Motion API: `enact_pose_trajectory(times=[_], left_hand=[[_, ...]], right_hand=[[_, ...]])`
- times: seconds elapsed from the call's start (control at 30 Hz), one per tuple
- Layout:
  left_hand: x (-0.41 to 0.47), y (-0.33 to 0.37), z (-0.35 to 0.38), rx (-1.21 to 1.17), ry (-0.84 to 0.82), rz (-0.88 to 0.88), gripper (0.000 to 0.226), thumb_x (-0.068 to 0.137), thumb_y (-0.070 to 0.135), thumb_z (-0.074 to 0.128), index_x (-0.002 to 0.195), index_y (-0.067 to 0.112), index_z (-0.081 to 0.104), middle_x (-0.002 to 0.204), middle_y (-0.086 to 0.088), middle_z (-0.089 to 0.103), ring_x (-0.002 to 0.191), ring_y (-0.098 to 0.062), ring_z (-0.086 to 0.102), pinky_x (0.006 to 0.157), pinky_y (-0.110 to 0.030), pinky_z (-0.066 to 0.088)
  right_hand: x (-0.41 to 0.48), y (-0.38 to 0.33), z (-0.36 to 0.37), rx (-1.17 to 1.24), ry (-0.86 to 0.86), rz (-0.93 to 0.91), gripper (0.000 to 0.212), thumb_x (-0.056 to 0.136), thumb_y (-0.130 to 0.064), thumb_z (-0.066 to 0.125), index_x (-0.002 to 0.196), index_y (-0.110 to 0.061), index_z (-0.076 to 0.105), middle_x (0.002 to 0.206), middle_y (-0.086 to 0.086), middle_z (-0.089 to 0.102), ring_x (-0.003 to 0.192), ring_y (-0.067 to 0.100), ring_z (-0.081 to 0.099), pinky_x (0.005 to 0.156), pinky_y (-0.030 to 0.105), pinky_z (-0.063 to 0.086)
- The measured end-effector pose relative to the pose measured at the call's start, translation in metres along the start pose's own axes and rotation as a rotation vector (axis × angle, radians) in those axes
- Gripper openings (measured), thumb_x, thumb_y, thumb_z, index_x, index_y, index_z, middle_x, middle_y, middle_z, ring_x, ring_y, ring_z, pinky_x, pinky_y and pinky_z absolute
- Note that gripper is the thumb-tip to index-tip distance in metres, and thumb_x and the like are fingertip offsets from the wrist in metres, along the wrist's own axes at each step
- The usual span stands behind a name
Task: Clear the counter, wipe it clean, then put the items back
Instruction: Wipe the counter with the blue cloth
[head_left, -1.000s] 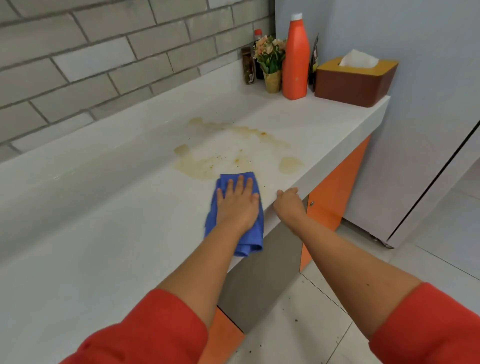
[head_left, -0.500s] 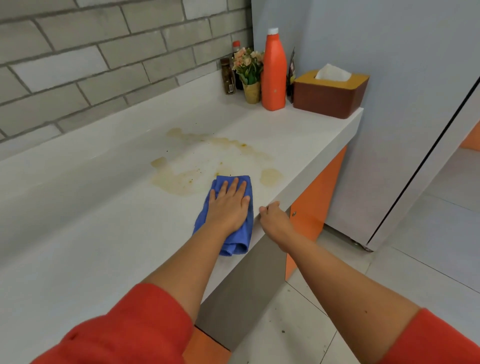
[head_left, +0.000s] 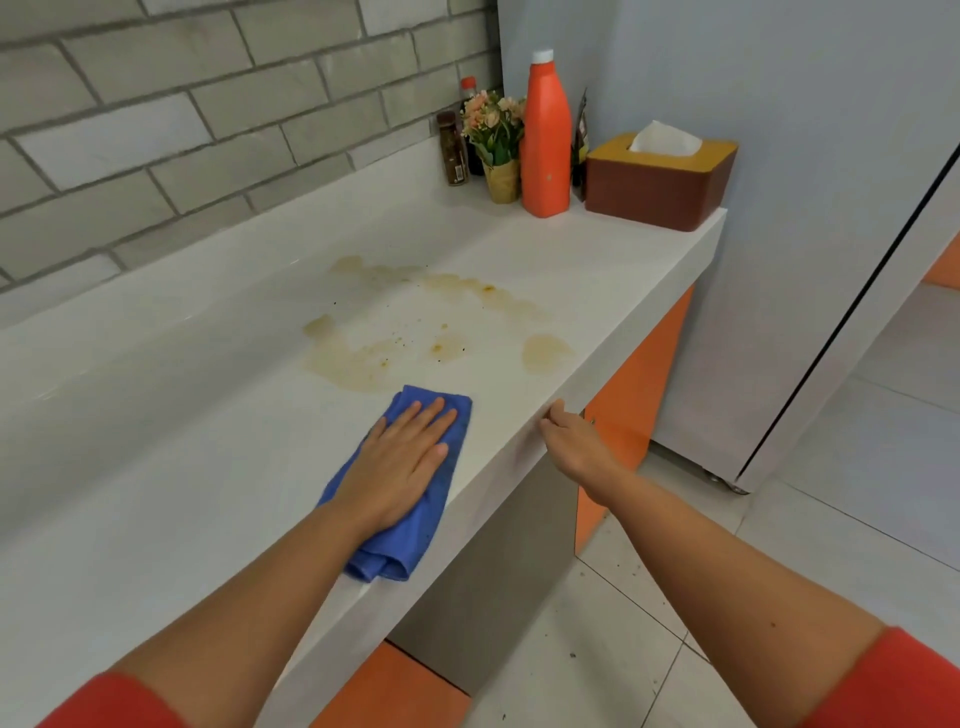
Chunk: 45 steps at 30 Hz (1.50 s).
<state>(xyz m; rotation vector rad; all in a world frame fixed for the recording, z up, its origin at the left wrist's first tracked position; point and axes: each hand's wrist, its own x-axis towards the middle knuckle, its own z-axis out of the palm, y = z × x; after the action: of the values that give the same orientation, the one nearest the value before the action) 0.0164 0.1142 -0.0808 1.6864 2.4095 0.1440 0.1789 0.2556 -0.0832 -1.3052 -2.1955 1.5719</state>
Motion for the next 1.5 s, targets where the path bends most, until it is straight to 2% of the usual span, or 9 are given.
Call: enact_pose_trajectory(times=[0.13,0.37,0.5,0.6,0.8,1.0,1.2,1.33,1.5], left_hand=[[0.029,0.008,-0.003,0.032,0.021,-0.039,0.049,0.102,0.035,0.019,0.149,0.027,0.008,0.158,0.011,0.002,0.146,-0.011,-0.001,0.120,-0.037,0.003],[0.081,0.057,0.003,-0.059,0.029,-0.023,0.051,0.102,0.035,0.018,0.150,0.025,0.005,0.159,0.006,0.001,0.146,-0.016,-0.003,0.118,-0.041,-0.003],[0.041,0.062,0.004,-0.642,0.289,-0.055,0.058,0.098,0.012,0.040,0.149,0.013,0.013,0.156,-0.005,0.018,0.144,-0.020,0.018,0.119,-0.040,0.014],[0.016,0.049,-0.005,-1.070,0.490,-0.206,0.071,0.092,-0.001,0.041,0.149,0.028,0.010,0.154,0.003,0.022,0.137,-0.007,0.028,0.114,-0.030,0.026],[0.012,-0.015,-0.016,-0.640,0.597,-0.463,0.055,0.090,0.001,0.039,0.144,0.010,0.029,0.148,-0.008,0.030,0.135,-0.023,0.032,0.110,-0.028,0.026],[0.020,-0.014,-0.002,-0.510,0.527,-0.519,0.054,0.099,0.025,0.034,0.148,0.007,0.017,0.153,-0.012,0.022,0.144,-0.025,0.014,0.119,-0.037,0.004],[0.017,-0.008,-0.003,-0.512,0.486,-0.531,0.054,0.101,0.031,0.027,0.149,0.009,0.012,0.157,-0.008,0.012,0.146,-0.022,0.001,0.120,-0.036,-0.002],[0.022,-0.011,-0.001,-0.464,0.493,-0.566,0.057,0.101,0.035,0.025,0.149,0.009,0.011,0.157,-0.009,0.013,0.146,-0.021,0.003,0.118,-0.035,-0.005],[0.023,-0.009,0.003,-0.425,0.520,-0.642,0.057,0.100,0.036,0.027,0.149,0.009,0.012,0.156,-0.011,0.017,0.145,-0.023,0.007,0.119,-0.037,-0.003]], right_hand=[[-0.001,0.003,-0.005,-0.056,-0.046,0.013,0.051,0.102,-0.018,0.020,0.150,-0.010,0.006,0.080,-0.005,0.041,0.065,0.009,0.036,0.057,0.022,0.029],[-0.004,-0.033,0.004,-0.113,0.513,-0.162,0.038,0.092,-0.008,0.038,0.127,-0.009,0.051,0.114,0.013,0.061,0.099,0.028,0.058,0.076,0.033,0.044],[0.010,-0.064,0.041,-0.134,0.438,-0.330,0.036,0.098,-0.011,0.035,0.131,-0.009,0.050,0.129,0.008,0.044,0.115,0.024,0.049,0.087,0.026,0.039],[0.026,-0.069,0.070,-0.291,0.410,-0.240,0.039,0.100,-0.018,0.031,0.137,-0.010,0.042,0.138,0.010,0.041,0.124,0.026,0.044,0.102,0.033,0.033],[0.029,-0.064,0.100,-0.836,0.202,-0.287,0.064,0.101,-0.042,0.018,0.150,-0.003,0.004,0.158,0.014,0.002,0.147,0.027,-0.001,0.118,0.042,-0.002],[0.004,-0.040,0.063,-0.860,-0.080,-0.651,0.048,0.103,-0.032,0.023,0.150,-0.024,0.017,0.158,-0.008,0.010,0.147,0.011,-0.001,0.116,0.041,-0.012],[0.061,-0.020,-0.012,-0.980,0.099,-0.311,0.047,0.102,-0.039,0.017,0.148,-0.040,0.010,0.160,-0.001,-0.004,0.146,0.022,-0.012,0.114,0.054,-0.007],[0.080,-0.040,0.010,-0.996,0.163,-0.143,0.054,0.101,-0.041,0.012,0.151,-0.024,0.000,0.158,0.015,-0.011,0.145,0.032,-0.013,0.116,0.051,-0.006],[0.026,-0.029,0.051,-0.986,-0.042,-0.590,0.055,0.100,-0.042,0.009,0.151,-0.023,0.003,0.158,0.012,-0.009,0.146,0.026,-0.013,0.116,0.040,-0.012]])
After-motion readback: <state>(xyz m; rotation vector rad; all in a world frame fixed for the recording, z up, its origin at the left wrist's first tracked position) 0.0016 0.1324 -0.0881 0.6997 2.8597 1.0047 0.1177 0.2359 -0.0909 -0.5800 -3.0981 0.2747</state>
